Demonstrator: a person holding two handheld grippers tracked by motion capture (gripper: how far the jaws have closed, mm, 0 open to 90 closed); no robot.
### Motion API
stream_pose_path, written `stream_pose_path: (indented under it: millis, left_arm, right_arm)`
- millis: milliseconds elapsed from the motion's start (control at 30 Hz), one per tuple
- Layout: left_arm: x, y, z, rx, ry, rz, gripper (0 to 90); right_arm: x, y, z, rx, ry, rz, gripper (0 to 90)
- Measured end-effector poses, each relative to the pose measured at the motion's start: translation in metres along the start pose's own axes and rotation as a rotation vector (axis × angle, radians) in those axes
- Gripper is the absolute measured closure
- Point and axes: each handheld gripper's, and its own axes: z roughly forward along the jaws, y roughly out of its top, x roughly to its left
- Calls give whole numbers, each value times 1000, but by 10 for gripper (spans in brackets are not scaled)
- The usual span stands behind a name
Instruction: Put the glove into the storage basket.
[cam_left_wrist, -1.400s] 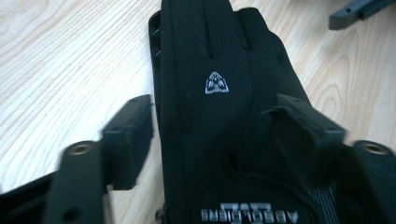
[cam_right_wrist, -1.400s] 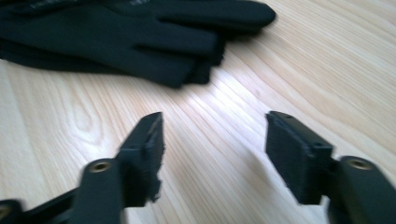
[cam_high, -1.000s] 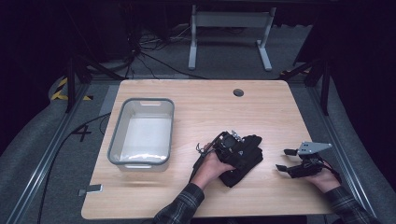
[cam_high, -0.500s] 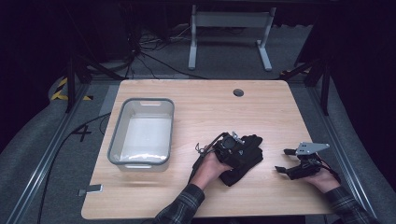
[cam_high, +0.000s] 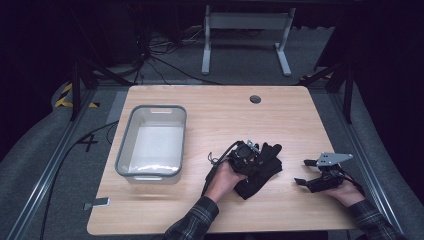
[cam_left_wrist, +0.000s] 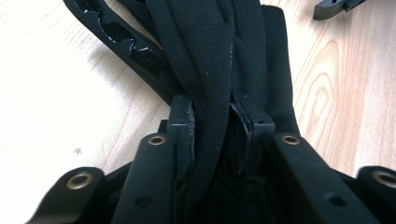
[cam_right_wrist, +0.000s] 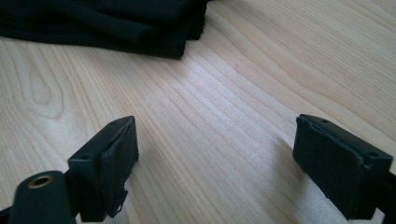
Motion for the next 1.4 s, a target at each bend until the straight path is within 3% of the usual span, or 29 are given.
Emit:
stream_pose_path:
  millis: [367,733,1400]
  left_arm:
    - [-9,5,-12,-10,-11,6,749]
    - [-13,10,-43,-62,-10,-1,749]
    - [0,11,-114,-116,91,-32,749]
  right_arm:
    - [0,0,0,0,-1,0,145]
    - [0,0,0,0,0,0,145]
    - [0,0,0,1,0,1,145]
